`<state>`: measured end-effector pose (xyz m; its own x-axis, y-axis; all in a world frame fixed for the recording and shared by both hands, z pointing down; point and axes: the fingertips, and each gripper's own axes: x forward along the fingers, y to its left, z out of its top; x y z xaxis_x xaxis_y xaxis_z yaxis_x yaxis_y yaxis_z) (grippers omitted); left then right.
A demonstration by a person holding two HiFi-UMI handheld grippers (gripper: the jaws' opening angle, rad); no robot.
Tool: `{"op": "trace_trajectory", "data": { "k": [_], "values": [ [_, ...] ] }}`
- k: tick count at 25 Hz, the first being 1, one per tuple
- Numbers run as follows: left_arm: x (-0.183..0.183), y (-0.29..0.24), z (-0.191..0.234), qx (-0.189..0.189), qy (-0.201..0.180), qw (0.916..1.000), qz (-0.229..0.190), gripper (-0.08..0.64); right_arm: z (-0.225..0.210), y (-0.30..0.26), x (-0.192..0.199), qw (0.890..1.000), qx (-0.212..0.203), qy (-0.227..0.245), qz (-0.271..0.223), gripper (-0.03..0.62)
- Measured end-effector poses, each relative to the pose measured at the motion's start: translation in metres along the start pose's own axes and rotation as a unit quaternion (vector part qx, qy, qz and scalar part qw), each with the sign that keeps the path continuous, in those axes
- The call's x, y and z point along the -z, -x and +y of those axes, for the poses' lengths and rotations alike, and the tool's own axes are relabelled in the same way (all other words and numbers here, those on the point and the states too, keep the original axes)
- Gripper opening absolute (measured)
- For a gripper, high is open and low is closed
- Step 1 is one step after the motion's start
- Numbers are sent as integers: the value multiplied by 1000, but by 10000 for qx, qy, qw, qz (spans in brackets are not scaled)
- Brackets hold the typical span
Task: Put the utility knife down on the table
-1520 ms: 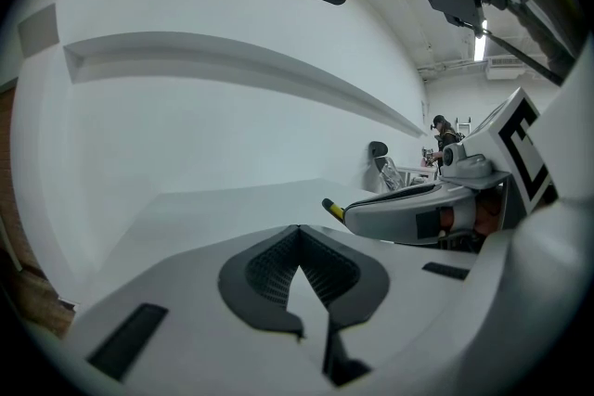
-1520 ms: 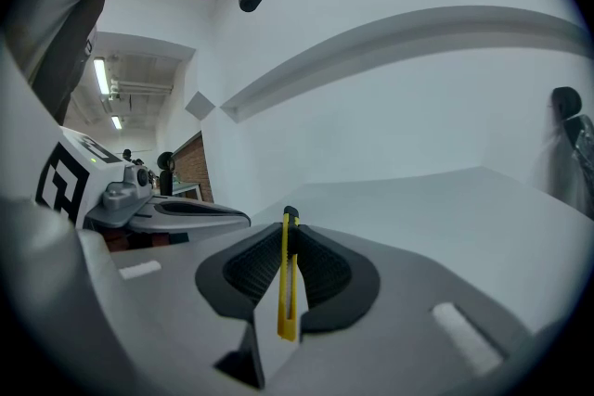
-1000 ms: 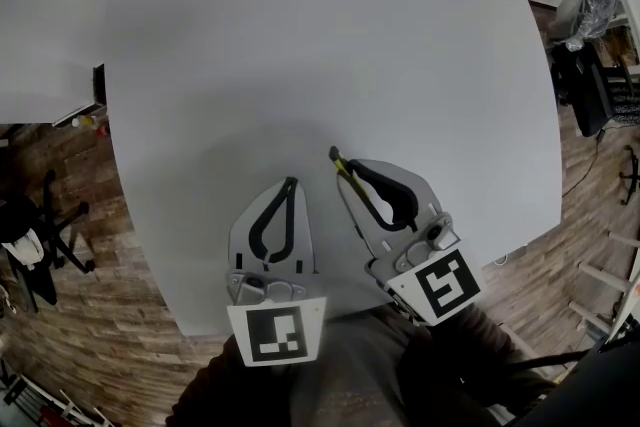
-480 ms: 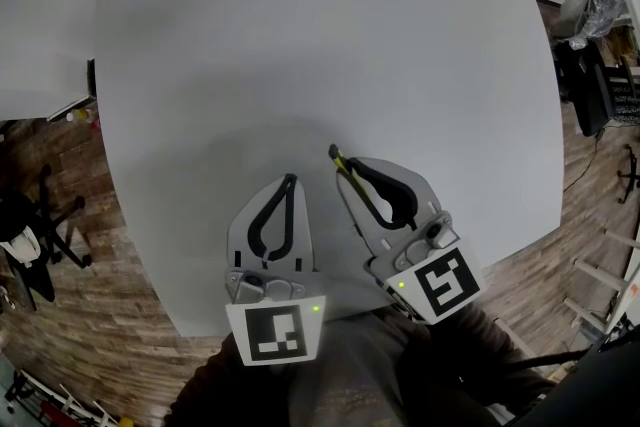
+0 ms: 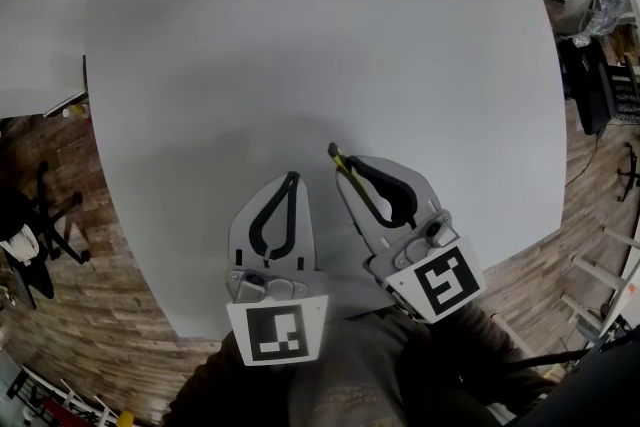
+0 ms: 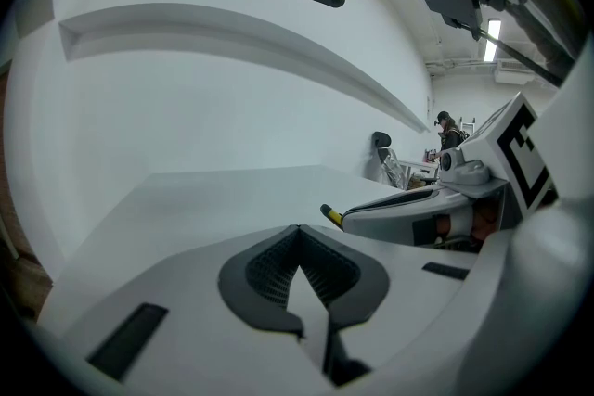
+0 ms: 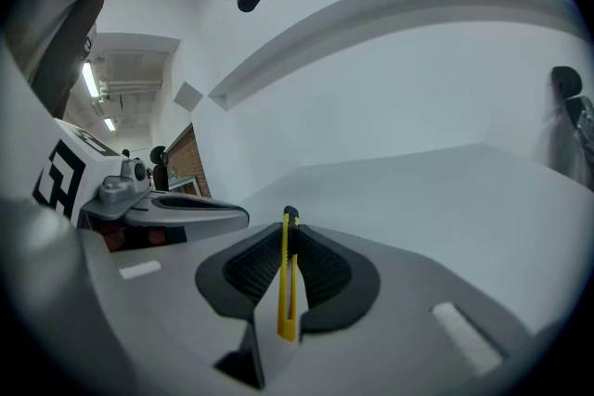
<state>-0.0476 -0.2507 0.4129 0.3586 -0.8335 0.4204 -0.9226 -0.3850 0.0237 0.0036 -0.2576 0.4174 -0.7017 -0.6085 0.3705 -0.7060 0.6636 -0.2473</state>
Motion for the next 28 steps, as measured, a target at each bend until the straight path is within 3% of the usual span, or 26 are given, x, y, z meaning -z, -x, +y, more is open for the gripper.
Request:
{"op": "trace_trajectory", "data": {
  "k": [28],
  "values": [
    [19, -18, 6, -18, 116, 9996, 239, 0, -16, -19, 26, 9996, -41, -181, 203, 52]
  ]
}}
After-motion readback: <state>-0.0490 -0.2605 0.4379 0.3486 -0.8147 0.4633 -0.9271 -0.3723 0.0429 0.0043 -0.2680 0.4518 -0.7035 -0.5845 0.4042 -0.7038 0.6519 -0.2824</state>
